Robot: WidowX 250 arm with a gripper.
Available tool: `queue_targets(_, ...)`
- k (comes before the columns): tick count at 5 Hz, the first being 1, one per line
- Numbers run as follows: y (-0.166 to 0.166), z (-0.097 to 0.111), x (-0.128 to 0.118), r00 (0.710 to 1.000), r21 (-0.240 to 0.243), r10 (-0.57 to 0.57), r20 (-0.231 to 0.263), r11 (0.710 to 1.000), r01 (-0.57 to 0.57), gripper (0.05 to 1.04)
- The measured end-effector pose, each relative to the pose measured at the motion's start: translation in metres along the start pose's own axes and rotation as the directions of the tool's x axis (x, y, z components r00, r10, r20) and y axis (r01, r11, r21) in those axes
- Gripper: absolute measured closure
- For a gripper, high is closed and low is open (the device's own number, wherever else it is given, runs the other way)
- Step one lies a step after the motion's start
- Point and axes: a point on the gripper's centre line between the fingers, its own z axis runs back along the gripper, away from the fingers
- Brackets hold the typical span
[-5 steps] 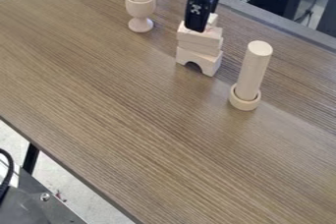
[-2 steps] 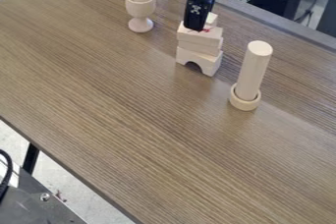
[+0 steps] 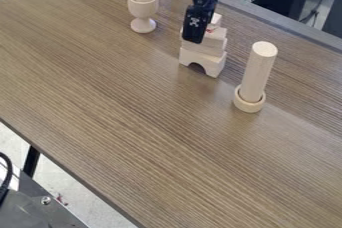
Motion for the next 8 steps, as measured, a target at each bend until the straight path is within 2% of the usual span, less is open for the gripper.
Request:
queue_targets(1,0.000,-0.003,0.001,1.000,-0.003,0.007,-0.006,1.000,-0.007,0.118)
queue_targets(2,0.002,-0.007,0.003,1.000,0.002,0.007,-0.004,1.000,-0.007,0.391)
queue_targets(3,-0.002,-0.008,0.006,1.000,-0.020,-0.024,0.015,0.999,0.025,0.563)
queue_targets(4,-0.009,-0.001,0.008,0.997,-0.052,-0.070,0.034,0.996,0.071,0.564)
queue_targets(6,-0.049,0.043,0.009,0.987,-0.171,-0.142,0.078,0.973,0.153,0.564)
queue_targets(7,-0.060,0.032,0.013,0.982,-0.150,-0.167,0.089,0.972,0.179,0.564)
queue_targets(8,-0.070,0.009,0.031,0.981,-0.106,-0.169,0.093,0.978,0.178,0.564)
